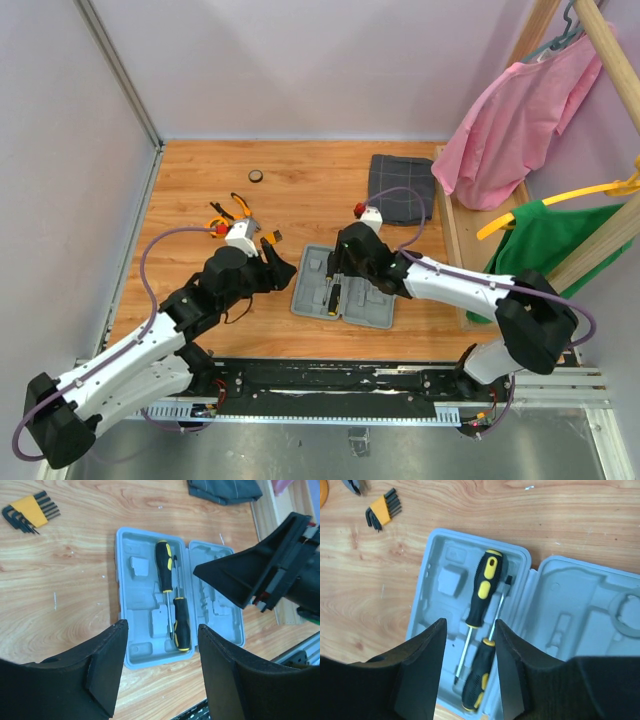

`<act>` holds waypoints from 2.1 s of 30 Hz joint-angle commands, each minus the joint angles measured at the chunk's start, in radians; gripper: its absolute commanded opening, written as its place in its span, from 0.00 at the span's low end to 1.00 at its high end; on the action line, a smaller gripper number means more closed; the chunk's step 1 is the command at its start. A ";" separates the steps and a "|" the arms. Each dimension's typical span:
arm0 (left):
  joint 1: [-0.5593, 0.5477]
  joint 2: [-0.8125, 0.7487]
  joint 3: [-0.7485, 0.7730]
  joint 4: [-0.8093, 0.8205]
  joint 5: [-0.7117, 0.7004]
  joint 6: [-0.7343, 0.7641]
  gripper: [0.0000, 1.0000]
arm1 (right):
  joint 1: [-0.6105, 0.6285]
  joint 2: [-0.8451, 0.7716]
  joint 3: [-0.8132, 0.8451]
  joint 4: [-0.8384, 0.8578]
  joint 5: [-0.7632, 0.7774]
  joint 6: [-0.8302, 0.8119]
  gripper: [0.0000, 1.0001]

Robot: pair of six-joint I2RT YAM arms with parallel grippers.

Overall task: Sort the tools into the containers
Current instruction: Place the screwdriver in the storage box, then adjust the screwdriver in the storage box.

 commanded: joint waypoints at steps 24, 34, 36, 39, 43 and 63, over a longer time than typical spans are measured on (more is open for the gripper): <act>-0.127 0.633 0.187 0.232 0.041 0.077 0.40 | -0.126 -0.278 -0.311 0.022 -0.279 -0.196 0.43; -0.134 0.754 0.224 0.278 0.061 0.089 0.33 | -0.126 -0.192 -0.298 0.033 -0.352 -0.221 0.41; -0.134 0.774 0.232 0.281 0.060 0.092 0.33 | -0.126 -0.175 -0.291 0.020 -0.355 -0.230 0.40; -0.134 0.807 0.245 0.280 0.041 0.095 0.32 | -0.126 -0.158 -0.281 -0.013 -0.344 -0.241 0.40; -0.134 0.851 0.264 0.282 0.026 0.104 0.28 | -0.126 -0.149 -0.288 -0.023 -0.343 -0.250 0.40; -0.134 0.903 0.272 0.335 -0.030 0.112 0.34 | -0.126 -0.139 -0.292 -0.076 -0.346 -0.299 0.40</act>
